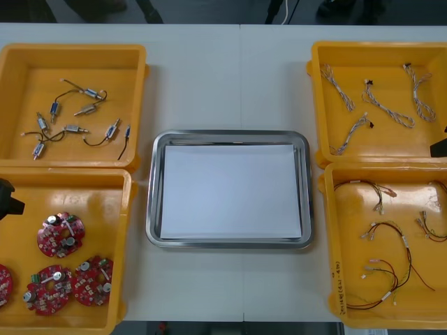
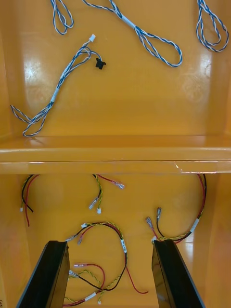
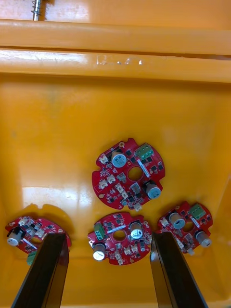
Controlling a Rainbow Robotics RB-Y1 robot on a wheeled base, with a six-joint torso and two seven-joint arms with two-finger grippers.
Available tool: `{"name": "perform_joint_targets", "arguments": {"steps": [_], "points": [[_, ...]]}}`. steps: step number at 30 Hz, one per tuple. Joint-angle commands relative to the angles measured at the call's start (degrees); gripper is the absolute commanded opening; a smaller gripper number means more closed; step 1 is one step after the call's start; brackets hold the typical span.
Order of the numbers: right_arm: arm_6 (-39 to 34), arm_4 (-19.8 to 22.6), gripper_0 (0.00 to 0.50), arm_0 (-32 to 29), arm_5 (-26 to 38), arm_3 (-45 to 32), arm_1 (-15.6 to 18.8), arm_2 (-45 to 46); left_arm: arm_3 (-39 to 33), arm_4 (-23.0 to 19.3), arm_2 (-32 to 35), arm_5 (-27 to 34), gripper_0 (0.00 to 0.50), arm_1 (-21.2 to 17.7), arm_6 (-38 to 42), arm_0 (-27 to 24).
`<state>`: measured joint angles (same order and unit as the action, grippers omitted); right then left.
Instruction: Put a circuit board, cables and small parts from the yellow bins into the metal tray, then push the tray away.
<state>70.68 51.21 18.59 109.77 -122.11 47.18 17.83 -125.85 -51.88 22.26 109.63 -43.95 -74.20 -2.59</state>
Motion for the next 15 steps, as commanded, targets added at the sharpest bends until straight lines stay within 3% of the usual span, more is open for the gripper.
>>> {"name": "perform_joint_targets", "arguments": {"steps": [1, 10, 15], "points": [[-1.6, 0.65, 0.5, -1.28, 0.23, -1.11, 1.07, 1.95, -0.27, -1.12, -0.29, 0.37, 0.5, -3.07, -4.29, 0.66], [-0.72, 1.79, 0.5, -6.29, 0.23, -1.2, 0.99, 1.24, -0.27, -2.17, -2.66, -0.21, 0.5, -5.44, -7.28, 0.66], [0.07, 2.32, 0.5, -11.21, -4.56, -1.2, 0.99, 0.54, -0.27, -2.61, -5.39, -3.2, 0.5, -7.46, -8.69, 0.66]]}}
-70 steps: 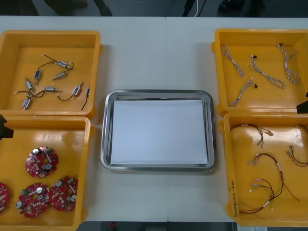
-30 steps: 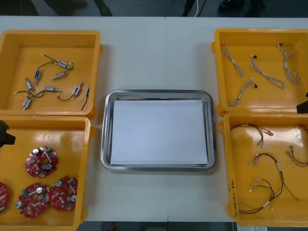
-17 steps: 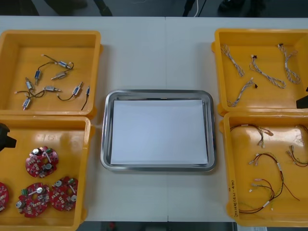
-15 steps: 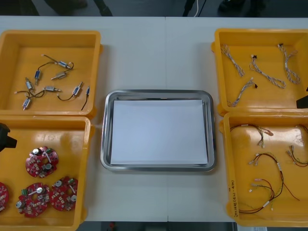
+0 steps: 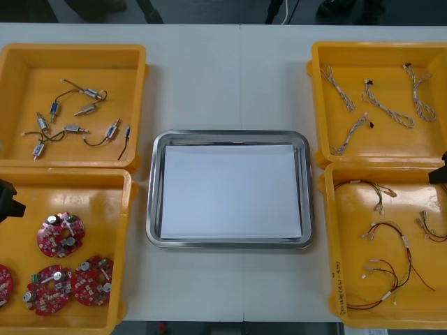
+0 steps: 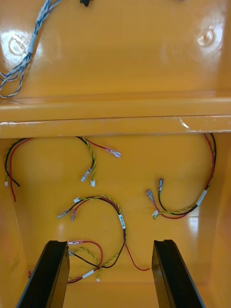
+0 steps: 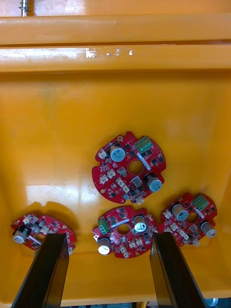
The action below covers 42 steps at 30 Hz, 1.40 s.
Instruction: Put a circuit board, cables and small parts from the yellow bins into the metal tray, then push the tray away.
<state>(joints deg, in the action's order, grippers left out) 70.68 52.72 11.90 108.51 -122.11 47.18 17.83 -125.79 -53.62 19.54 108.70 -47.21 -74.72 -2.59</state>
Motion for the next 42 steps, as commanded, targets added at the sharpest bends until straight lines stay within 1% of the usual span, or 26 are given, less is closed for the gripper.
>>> {"name": "perform_joint_targets", "arguments": {"steps": [1, 3, 11, 13, 16, 20, 24, 28, 35, 39, 42], "points": [[0.16, 0.81, 0.5, -4.96, -3.66, -1.2, 0.99, 0.37, -0.33, -0.96, -2.93, -2.53, 0.5, -4.38, -8.33, 0.66], [0.33, 0.89, 0.5, -6.1, -4.62, -1.2, 0.99, -0.51, -0.33, -1.31, -4.25, -4.02, 0.5, -5.26, -9.83, 0.66], [1.12, 1.33, 0.5, -9.44, -9.63, -1.11, 0.99, -2.36, 0.28, -1.84, -7.15, -8.41, 0.5, -6.66, -16.86, 0.66], [1.39, 1.07, 0.5, -10.05, -10.69, -1.11, 0.99, -3.06, 0.55, -1.84, -8.11, -10.0, 0.5, -6.84, -18.18, 0.66], [1.65, 0.28, 0.5, -11.11, -12.27, -1.11, 0.99, -4.64, 1.16, -1.84, -10.31, -13.95, 0.5, -7.54, -18.71, 0.92], [2.18, -1.92, 0.5, -11.64, -13.5, -1.11, 0.99, -7.28, 1.42, -1.66, -12.6, -19.14, 0.5, -8.77, -19.23, 2.24], [2.88, -6.31, 0.5, -11.64, -15.61, -1.11, 0.99, -10.97, 1.51, -0.87, -14.79, -23.8, 0.5, -9.92, -20.02, 3.73], [2.97, -8.86, 0.5, -11.99, -17.28, -1.11, 0.99, -12.99, 2.3, -0.17, -16.99, -26.08, 0.5, -10.97, -20.73, 3.91], [4.46, -8.51, 0.5, -14.1, -20.44, 0.3, 0.99, -13.26, 6.08, 0.8, -20.07, -31.0, 0.5, -11.85, -22.66, 3.82], [5.34, -7.81, 0.5, -15.33, -23.87, 2.23, 0.99, -13.26, 7.23, 2.2, -22.09, -32.85, 0.5, -12.11, -23.54, 3.73], [5.87, -7.54, 0.5, -16.03, -25.1, 2.93, 0.99, -13.26, 7.4, 2.82, -23.23, -33.46, 0.5, -12.11, -23.54, 3.73]]}}
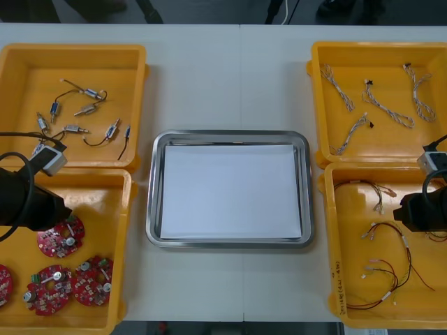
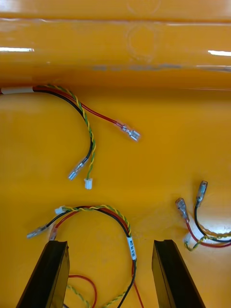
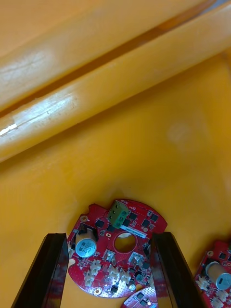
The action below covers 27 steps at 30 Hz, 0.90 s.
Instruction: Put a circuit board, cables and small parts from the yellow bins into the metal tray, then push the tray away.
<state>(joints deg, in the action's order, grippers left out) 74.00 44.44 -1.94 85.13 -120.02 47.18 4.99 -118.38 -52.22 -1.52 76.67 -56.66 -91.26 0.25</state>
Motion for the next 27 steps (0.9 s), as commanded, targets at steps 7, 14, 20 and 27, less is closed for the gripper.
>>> {"name": "perform_joint_targets", "arguments": {"steps": [7, 14, 20, 27], "points": [[3.61, 1.0, 0.5, -4.65, -6.03, 2.68, 0.99, -1.39, 0.25, 2.3, -4.02, -2.23, 0.5, -2.75, -7.0, 0.45], [3.7, 1.09, 0.5, -5.62, -10.16, 5.41, 0.99, -3.94, 1.57, 3.0, -6.48, -3.98, 0.5, -2.84, -7.09, -0.34], [3.87, 1.0, 0.5, -6.5, -13.32, 6.9, 0.99, -5.26, 2.1, 3.44, -7.88, -4.42, 0.5, -2.93, -7.27, -1.13], [4.49, -0.76, 0.5, -7.02, -13.67, 6.9, 0.99, -5.26, 2.27, 4.76, -10.26, -4.42, 0.5, -3.46, -7.62, -2.8]]}}
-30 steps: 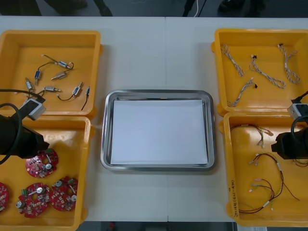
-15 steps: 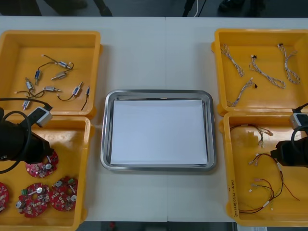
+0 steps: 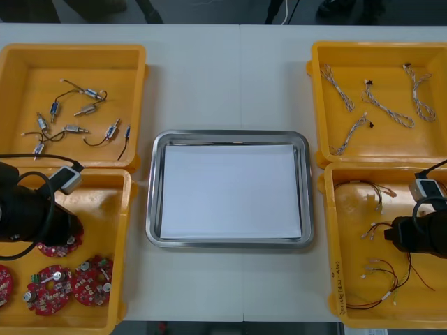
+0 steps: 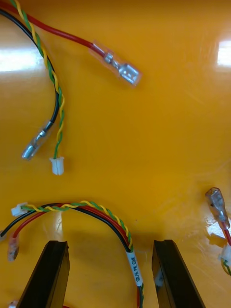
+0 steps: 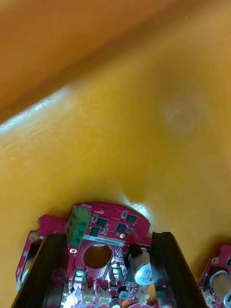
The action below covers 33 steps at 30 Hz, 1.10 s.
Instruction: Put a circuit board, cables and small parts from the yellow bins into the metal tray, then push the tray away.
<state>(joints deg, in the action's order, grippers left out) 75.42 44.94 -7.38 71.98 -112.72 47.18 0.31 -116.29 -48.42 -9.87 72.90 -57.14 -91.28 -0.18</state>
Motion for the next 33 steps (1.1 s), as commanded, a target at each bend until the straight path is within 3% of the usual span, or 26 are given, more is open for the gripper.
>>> {"name": "perform_joint_targets", "arguments": {"steps": [1, 15, 23, 33], "points": [[3.24, -1.52, 0.5, -1.59, -0.53, -0.4, 0.99, -0.48, 0.18, 0.96, -2.0, -0.65, 0.5, -2.98, -7.69, -2.55], [3.59, -1.87, 0.5, -3.61, -2.9, -0.4, 0.99, -0.57, 0.36, 1.4, -1.47, -0.56, 0.5, -3.07, -11.91, -3.6], [3.68, -1.69, 0.5, -5.19, -5.19, -0.4, 0.9, -0.57, 4.75, -0.1, -0.5, -3.02, 0.5, -3.07, -18.23, -3.6], [3.77, -3.1, 0.5, -5.45, -5.54, -0.4, -0.33, -0.84, 5.37, -1.86, -0.33, -3.55, 0.5, -2.98, -18.5, -4.39]]}}
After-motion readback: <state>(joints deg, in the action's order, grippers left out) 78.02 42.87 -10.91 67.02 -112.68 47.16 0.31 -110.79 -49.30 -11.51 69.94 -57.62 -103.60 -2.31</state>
